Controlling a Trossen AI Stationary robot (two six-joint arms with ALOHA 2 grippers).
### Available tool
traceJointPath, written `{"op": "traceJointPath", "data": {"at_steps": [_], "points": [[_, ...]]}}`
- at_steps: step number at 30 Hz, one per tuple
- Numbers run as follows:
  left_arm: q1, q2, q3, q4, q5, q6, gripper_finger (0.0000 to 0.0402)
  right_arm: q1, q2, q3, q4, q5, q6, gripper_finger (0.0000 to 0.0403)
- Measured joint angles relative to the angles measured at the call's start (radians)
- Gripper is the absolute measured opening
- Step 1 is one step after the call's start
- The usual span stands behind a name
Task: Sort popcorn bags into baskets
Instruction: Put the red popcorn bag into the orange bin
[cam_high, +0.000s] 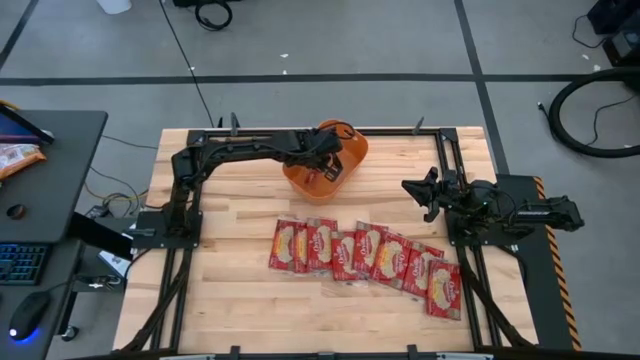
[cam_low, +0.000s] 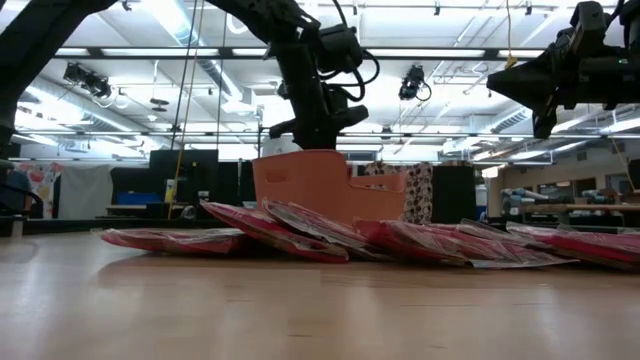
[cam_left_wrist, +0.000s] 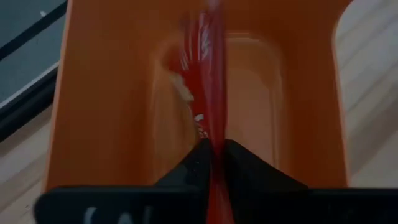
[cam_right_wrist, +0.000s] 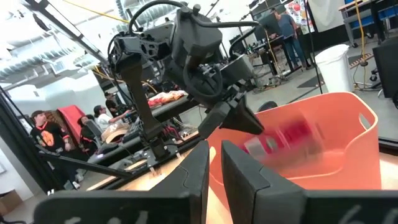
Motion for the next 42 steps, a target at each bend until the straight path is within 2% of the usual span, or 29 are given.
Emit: {"op": "traceJointPath", "data": {"at_steps": [5, 8, 16, 20, 23, 30, 35, 42], "points": [[-0.001, 0.000, 0.000, 0.003, 0.000, -0.014, 0.0098, 0.000, 0.000, 0.000, 0.000, 0.000, 0.000, 0.0048], [-0.010, -0.004, 0.000, 0.033, 0.017, 0.035, 0.0119, 0.000, 0.000, 0.000, 0.000, 0.000, 0.000, 0.0048], [-0.103, -0.048, 0.044, 0.150, 0.141, 0.363, 0.0136, 0.000, 0.000, 0.000, 0.000, 0.000, 0.000, 0.0048], [-0.192, -0.060, 0.049, 0.144, 0.224, 0.551, 0.0137, 0.000, 0.000, 0.000, 0.001, 0.001, 0.000, 0.0048], [-0.271, -0.058, 0.039, 0.093, 0.246, 0.681, 0.0137, 0.000, 0.000, 0.000, 0.005, 0.000, 0.000, 0.0048], [-0.422, -0.050, 0.002, -0.049, 0.219, 0.916, 0.0137, 0.000, 0.000, 0.000, 0.008, 0.000, 0.000, 0.0048], [-0.509, -0.049, -0.046, -0.148, 0.083, 0.971, 0.0137, 0.000, 0.000, 0.000, 0.008, 0.000, 0.000, 0.0048], [-0.574, -0.050, -0.156, -0.192, -0.015, 1.105, 0.0138, 0.000, 0.000, 0.000, 0.008, 0.000, 0.000, 0.0048]]}}
